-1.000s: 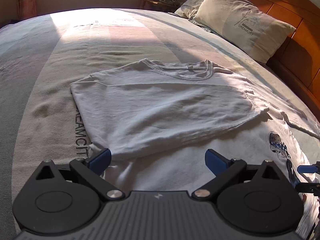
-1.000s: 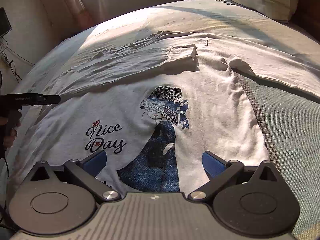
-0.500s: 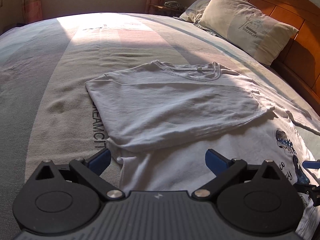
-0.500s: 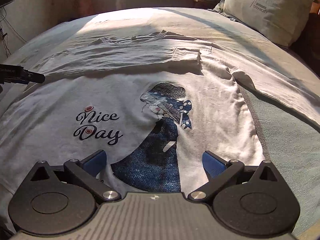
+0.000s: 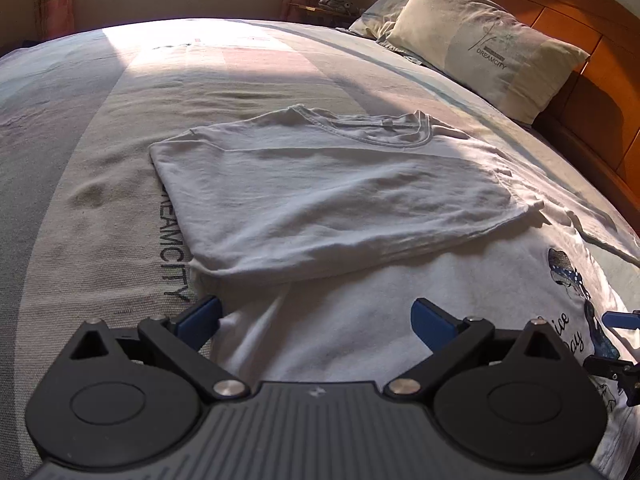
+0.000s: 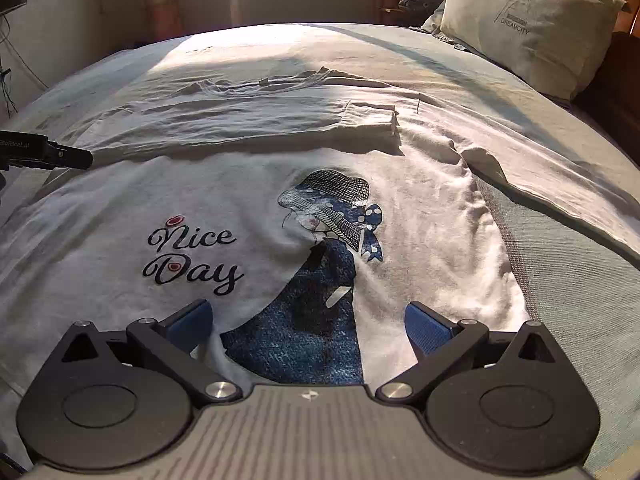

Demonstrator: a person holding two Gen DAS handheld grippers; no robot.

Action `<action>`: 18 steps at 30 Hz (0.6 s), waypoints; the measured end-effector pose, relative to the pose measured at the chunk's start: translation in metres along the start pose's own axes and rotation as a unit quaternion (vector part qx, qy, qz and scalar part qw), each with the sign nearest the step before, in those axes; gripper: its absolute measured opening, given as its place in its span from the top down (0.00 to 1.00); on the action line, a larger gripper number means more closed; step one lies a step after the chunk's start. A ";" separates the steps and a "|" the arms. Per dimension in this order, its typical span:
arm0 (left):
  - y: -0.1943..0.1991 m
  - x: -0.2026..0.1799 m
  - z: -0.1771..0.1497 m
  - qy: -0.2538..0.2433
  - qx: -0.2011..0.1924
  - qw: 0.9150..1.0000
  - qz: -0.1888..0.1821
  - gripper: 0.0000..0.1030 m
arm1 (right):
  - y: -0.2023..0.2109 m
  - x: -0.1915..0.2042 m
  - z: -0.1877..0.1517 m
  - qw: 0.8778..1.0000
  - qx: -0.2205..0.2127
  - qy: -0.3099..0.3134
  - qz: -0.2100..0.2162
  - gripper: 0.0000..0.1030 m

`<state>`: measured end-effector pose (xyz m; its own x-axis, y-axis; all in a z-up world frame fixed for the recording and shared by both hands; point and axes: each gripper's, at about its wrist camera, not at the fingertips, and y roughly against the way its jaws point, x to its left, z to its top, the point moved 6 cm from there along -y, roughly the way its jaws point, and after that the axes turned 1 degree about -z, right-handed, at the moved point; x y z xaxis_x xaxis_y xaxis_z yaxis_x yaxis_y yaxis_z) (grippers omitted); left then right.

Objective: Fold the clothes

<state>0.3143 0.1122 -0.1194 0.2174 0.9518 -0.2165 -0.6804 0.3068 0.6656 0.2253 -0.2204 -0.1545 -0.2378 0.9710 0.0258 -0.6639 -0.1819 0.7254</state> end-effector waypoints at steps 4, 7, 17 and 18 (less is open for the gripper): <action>0.007 0.000 -0.007 0.001 -0.007 1.000 -0.002 0.03 | 0.000 0.000 0.000 1.000 -0.003 -0.001 -0.002 0.00; 0.006 -0.009 -0.003 0.000 -0.005 0.999 -0.034 0.02 | 0.000 0.001 0.000 1.000 -0.005 -0.003 -0.005 0.00; -0.010 0.004 -0.007 0.033 0.023 0.999 0.014 0.03 | 0.000 0.000 0.001 1.000 -0.002 -0.005 -0.006 0.00; -0.007 0.002 -0.006 0.028 0.022 0.999 0.019 0.03 | 0.000 0.001 0.001 1.000 -0.002 -0.005 -0.006 0.00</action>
<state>0.3156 0.1120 -0.1287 0.1522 0.9612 -0.2301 -0.6561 0.2723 0.7038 0.2258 -0.2197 -0.1542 -0.2226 0.9746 0.0228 -0.6699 -0.1699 0.7228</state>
